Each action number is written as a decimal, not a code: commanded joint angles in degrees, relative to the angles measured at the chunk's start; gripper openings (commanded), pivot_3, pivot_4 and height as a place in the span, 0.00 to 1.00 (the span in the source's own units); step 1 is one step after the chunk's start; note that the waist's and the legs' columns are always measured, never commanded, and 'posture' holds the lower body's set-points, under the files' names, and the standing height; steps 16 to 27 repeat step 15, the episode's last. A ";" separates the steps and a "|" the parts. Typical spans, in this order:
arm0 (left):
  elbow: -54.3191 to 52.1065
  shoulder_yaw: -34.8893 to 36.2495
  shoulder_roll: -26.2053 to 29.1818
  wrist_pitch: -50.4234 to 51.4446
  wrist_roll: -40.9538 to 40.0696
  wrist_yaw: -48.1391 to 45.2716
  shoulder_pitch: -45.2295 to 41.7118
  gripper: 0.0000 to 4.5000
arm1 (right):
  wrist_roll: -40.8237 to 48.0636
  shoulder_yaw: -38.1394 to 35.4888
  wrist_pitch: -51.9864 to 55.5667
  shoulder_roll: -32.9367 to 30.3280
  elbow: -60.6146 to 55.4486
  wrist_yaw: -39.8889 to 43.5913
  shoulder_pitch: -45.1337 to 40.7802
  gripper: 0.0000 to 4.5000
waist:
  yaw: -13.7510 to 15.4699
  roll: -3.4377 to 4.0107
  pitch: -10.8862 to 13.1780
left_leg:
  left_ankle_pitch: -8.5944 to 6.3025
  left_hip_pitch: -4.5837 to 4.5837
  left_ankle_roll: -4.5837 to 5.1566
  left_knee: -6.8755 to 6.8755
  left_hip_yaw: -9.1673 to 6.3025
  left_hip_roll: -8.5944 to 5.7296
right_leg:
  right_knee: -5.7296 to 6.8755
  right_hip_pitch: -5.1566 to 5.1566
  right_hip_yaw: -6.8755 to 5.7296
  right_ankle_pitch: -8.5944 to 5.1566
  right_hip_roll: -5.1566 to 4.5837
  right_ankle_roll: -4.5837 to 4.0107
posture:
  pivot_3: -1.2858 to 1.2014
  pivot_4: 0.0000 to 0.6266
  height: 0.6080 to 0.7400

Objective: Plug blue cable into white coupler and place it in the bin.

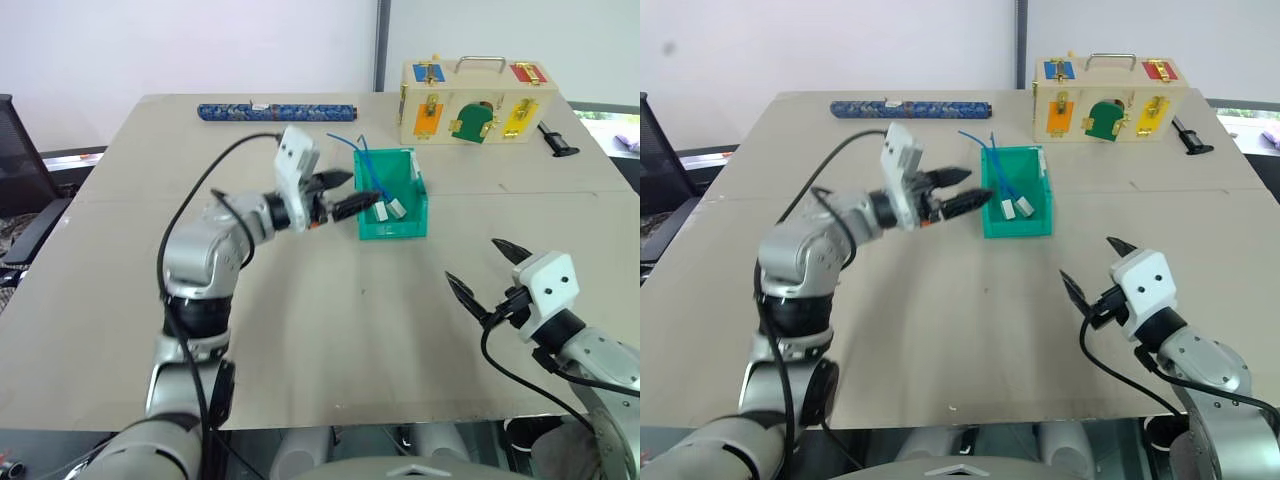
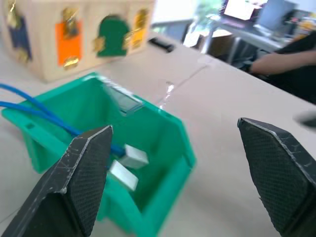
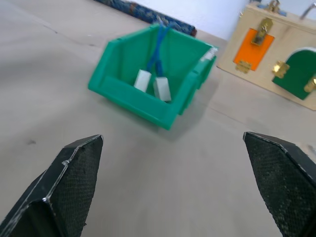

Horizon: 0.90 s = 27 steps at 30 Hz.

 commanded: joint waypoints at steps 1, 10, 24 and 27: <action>-8.13 3.80 4.24 -5.09 -2.88 -4.21 9.80 0.93 | 3.35 -5.53 -3.89 -2.45 0.94 4.35 1.73 1.00 | 0.26 -0.01 0.02 | -0.09 -0.04 0.16 0.00 -0.05 0.00 | -0.01 0.00 -0.05 0.00 0.02 -0.01 | 0.52 0.24 1.00; -14.90 12.72 13.05 -13.10 -3.66 -8.16 34.97 0.93 | 8.27 -18.14 -13.16 -7.79 7.46 16.43 13.26 1.00 | 0.91 0.01 0.04 | -0.18 0.01 0.31 0.02 -0.06 0.02 | -0.07 0.12 -0.09 -0.14 -0.03 -0.21 | 0.52 0.24 1.00; -14.18 14.78 15.11 -14.19 -5.33 -9.85 40.77 0.93 | 10.60 -21.75 -14.77 -9.55 10.27 20.48 16.11 1.00 | 1.17 0.02 0.04 | -0.18 0.11 0.31 0.08 -0.06 0.08 | -0.06 0.27 -0.13 -0.28 -0.03 0.01 | 0.52 0.24 1.00; -14.18 14.78 15.11 -14.19 -5.33 -9.85 40.77 0.93 | 10.60 -21.75 -14.77 -9.55 10.27 20.48 16.11 1.00 | 1.17 0.02 0.04 | -0.18 0.11 0.31 0.08 -0.06 0.08 | -0.06 0.27 -0.13 -0.28 -0.03 0.01 | 0.52 0.24 1.00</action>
